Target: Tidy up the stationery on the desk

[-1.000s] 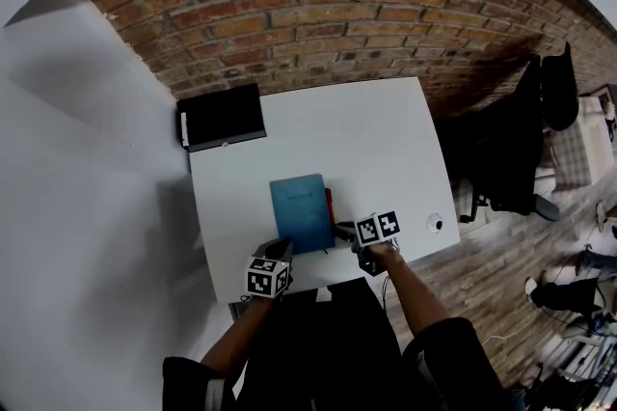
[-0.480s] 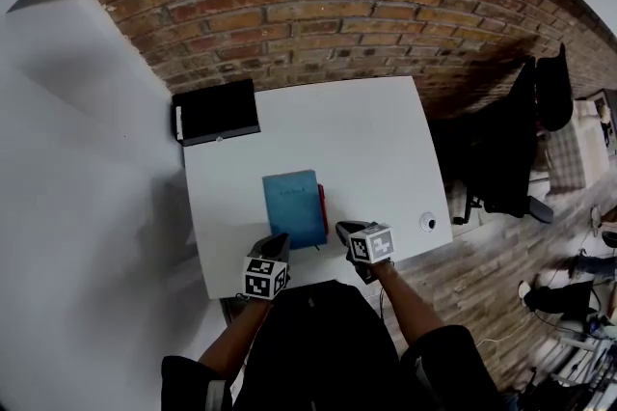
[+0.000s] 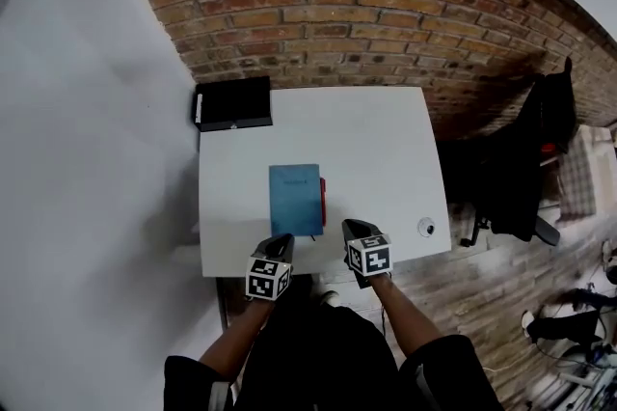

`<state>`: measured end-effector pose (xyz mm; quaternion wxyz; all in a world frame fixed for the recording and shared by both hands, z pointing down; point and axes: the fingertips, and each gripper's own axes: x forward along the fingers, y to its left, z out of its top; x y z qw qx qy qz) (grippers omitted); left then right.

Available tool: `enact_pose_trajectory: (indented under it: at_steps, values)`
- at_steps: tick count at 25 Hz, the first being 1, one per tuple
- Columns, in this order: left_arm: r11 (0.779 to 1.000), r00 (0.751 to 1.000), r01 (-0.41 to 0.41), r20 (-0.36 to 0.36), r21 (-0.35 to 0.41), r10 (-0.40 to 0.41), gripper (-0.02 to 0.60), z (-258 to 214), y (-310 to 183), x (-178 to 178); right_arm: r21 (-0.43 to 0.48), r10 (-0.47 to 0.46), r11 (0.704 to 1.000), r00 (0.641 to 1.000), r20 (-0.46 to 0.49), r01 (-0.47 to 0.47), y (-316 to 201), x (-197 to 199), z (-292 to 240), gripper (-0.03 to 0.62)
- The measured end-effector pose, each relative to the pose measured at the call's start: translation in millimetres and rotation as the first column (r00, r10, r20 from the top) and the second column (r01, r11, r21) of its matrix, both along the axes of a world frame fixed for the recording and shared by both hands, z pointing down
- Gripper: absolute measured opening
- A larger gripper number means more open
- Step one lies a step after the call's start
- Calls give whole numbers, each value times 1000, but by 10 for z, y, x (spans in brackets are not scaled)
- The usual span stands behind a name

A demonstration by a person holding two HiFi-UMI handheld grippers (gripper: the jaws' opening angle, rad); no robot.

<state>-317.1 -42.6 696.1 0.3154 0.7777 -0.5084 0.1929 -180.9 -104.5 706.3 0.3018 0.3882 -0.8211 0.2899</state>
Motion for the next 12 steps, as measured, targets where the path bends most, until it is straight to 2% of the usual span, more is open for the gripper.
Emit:
enact_pose_trajectory:
  at_steps: [5,12]
  values:
    - [998,999,41,25,48,-42,15,-167,219,145,130,-20,991,999,33,16,246,156,-367,21]
    - [982,993,96,45,163,-105,15,-607,539,278,284,-26,959,995,98,-3,639,413,-886,21]
